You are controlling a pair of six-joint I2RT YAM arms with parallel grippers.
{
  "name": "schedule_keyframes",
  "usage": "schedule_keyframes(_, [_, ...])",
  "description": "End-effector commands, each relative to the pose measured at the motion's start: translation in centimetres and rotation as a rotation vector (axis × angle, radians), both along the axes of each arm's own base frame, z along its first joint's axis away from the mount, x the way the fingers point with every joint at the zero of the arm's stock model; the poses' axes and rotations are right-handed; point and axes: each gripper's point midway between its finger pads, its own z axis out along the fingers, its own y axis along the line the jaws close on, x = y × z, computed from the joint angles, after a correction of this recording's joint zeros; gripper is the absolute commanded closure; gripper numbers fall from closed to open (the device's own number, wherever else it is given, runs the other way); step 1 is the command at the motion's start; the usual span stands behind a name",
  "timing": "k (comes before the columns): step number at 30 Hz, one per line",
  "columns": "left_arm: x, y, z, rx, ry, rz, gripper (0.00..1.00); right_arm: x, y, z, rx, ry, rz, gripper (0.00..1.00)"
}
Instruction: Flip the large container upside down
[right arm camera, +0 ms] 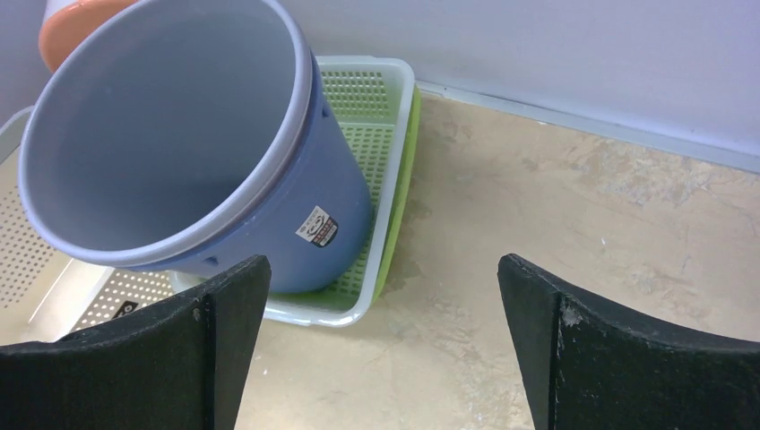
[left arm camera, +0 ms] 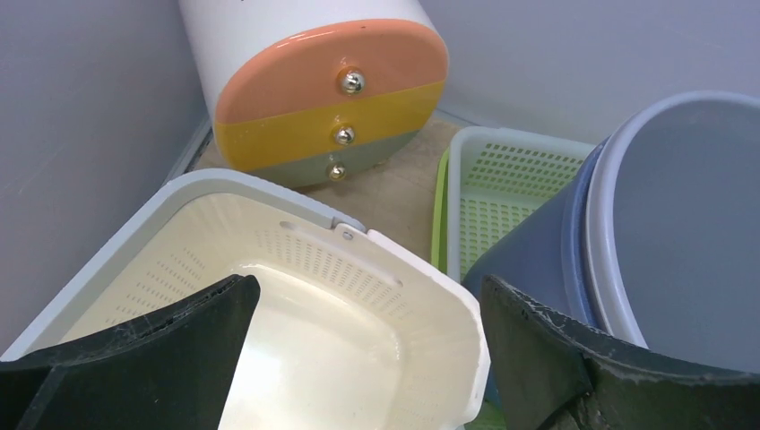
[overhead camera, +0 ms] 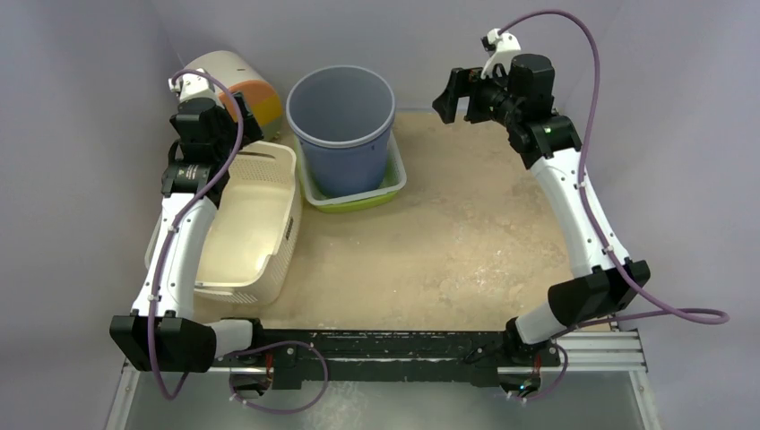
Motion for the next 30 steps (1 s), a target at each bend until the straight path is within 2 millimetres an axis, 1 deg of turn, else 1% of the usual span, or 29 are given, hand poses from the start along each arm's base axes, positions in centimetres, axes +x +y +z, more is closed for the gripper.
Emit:
schedule_keyframes(1, [0.7, 0.0, 2.8, -0.003, -0.086, -0.004, 0.04, -1.5, -0.2, 4.6, 0.062, -0.127, -0.004, 0.00])
schedule_keyframes(4, [0.7, 0.1, 2.7, 0.010, -0.078, -0.003, 0.04, -3.0, -0.5, 6.1, 0.103, -0.217, -0.006, 0.00])
schedule_keyframes(7, [0.7, 0.1, 2.4, 0.019, -0.067, -0.004, 0.04, -4.1, -1.1, 6.8, 0.116, -0.289, -0.017, 0.00])
schedule_keyframes(9, [0.8, 0.1, 2.1, 0.020, -0.058, -0.006, 0.04, -4.5, -1.1, 7.1, 0.098, -0.322, -0.003, 0.00])
schedule_keyframes(11, [0.8, 0.1, 1.8, 0.019, -0.051, -0.008, 0.04, -3.9, -1.3, 6.9, 0.057, -0.320, -0.010, 0.06])
schedule_keyframes(12, [0.8, 0.1, 1.8, 0.019, -0.050, -0.009, 0.04, -3.6, -1.1, 6.7, 0.042, -0.304, 0.002, 0.13])
schedule_keyframes(14, [0.7, 0.1, 1.6, 0.017, -0.045, -0.006, 0.04, -2.6, -0.6, 6.0, 0.008, -0.265, 0.024, 0.22])
schedule_keyframes(15, [0.7, 0.2, 1.5, 0.017, -0.040, 0.000, 0.04, -2.2, -0.3, 5.7, -0.004, -0.243, 0.037, 0.25])
schedule_keyframes(16, [0.6, 0.3, 1.3, 0.017, -0.034, 0.009, 0.04, -1.8, 0.2, 5.5, -0.018, -0.228, 0.052, 0.26])
schedule_keyframes(18, [0.3, 0.5, 1.1, 0.009, -0.020, 0.024, 0.04, -1.1, 1.4, 5.1, -0.054, -0.208, 0.087, 0.26])
schedule_keyframes(19, [0.1, 0.6, 0.9, 0.004, -0.012, 0.032, 0.04, -0.5, 2.3, 4.4, -0.079, -0.194, 0.105, 0.27])
schedule_keyframes(20, [0.0, 0.6, 0.6, -0.004, -0.003, 0.036, 0.04, -0.3, 3.3, 4.2, -0.100, -0.184, 0.130, 0.28])
schedule_keyframes(21, [-0.2, 0.5, 0.2, -0.011, 0.005, 0.038, 0.04, 0.0, 4.4, 3.8, -0.118, -0.174, 0.157, 0.29])
schedule_keyframes(23, [-0.6, 0.5, -0.7, -0.024, 0.020, 0.043, 0.04, 0.3, 7.0, 3.3, -0.150, -0.159, 0.218, 0.35])
schedule_keyframes(24, [-0.8, 0.4, -1.1, -0.031, 0.025, 0.047, 0.04, 0.2, 8.5, 3.8, -0.165, -0.171, 0.252, 0.37])
schedule_keyframes(27, [-1.2, 0.6, -2.0, -0.038, 0.037, 0.058, 0.04, -0.5, 12.7, 3.1, -0.229, -0.170, 0.332, 0.41])
schedule_keyframes(28, [-1.3, 0.6, -2.4, -0.039, 0.047, 0.061, 0.04, -1.2, 14.3, 2.9, -0.246, -0.173, 0.366, 0.41])
schedule_keyframes(30, [-1.5, 0.6, -3.1, -0.040, 0.069, 0.066, 0.04, -2.1, 16.4, 2.5, -0.270, -0.180, 0.416, 0.43])
